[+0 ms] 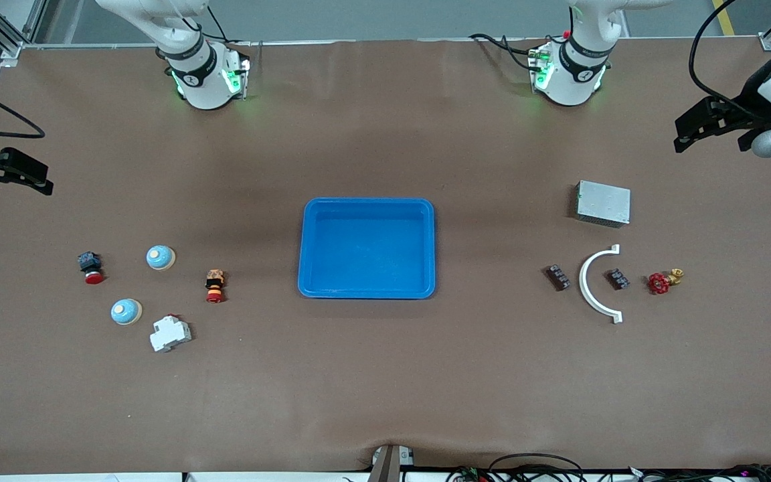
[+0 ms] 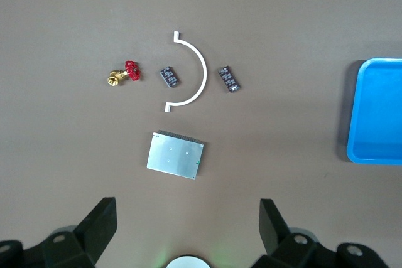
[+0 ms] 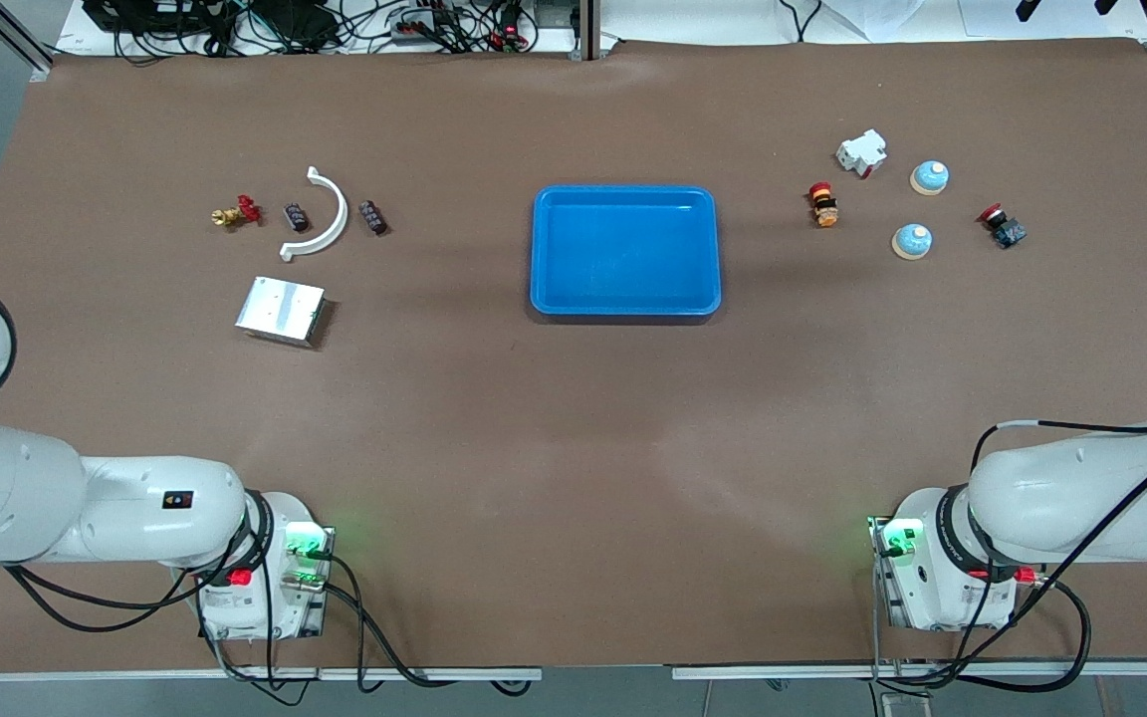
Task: Place electrolytic capacitor and blue bell in tray
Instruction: 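Reach the left gripper toward the black capacitors while the right gripper reaches the bells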
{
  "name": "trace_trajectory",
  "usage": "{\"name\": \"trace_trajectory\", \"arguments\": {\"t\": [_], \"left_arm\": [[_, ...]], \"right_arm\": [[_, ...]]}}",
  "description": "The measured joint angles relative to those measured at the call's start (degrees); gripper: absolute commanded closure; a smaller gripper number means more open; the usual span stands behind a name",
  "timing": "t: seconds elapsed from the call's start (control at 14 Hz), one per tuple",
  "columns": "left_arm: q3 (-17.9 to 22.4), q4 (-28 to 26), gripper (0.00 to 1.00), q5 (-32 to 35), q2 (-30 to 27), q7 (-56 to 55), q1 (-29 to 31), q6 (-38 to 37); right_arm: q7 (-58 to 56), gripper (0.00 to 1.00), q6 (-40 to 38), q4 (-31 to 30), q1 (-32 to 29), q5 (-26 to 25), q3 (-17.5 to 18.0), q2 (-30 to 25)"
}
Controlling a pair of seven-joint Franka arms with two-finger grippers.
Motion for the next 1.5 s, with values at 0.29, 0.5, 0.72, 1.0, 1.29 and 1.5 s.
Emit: {"name": "trace_trajectory", "arguments": {"t": [0.29,0.5,0.72,1.0,1.29,1.5], "left_arm": [[0.0,0.0,0.00,0.0,0.1,0.0,0.0,0.0],[0.0,-0.6,0.00,0.0,2.0,0.1,0.0,-0.2],[-0.1,-3.4,0.00,0.0,4.4,-0.2,0.0,-0.3],[-0.5,-11.3,0.00,0.0,4.5,-5.2,-0.1,6.9],[-2.6,-20.3,0.00,0.0,3.7,-13.4,-0.4,15.8],[-3.1,-25.5,0.00,0.0,3.8,-15.6,-0.4,22.4]], "right_arm": [[0.0,0.00,0.0,0.0,0.0,0.0,0.0,0.0],[0.0,0.00,0.0,0.0,0.0,0.0,0.0,0.0],[0.0,0.00,0.0,0.0,0.0,0.0,0.0,0.0],[0.0,0.00,0.0,0.0,0.0,0.0,0.0,0.0],[0.0,0.00,0.0,0.0,0.7,0.0,0.4,1.4],[0.0,0.00,0.0,0.0,1.8,0.0,0.6,2.1]]}}
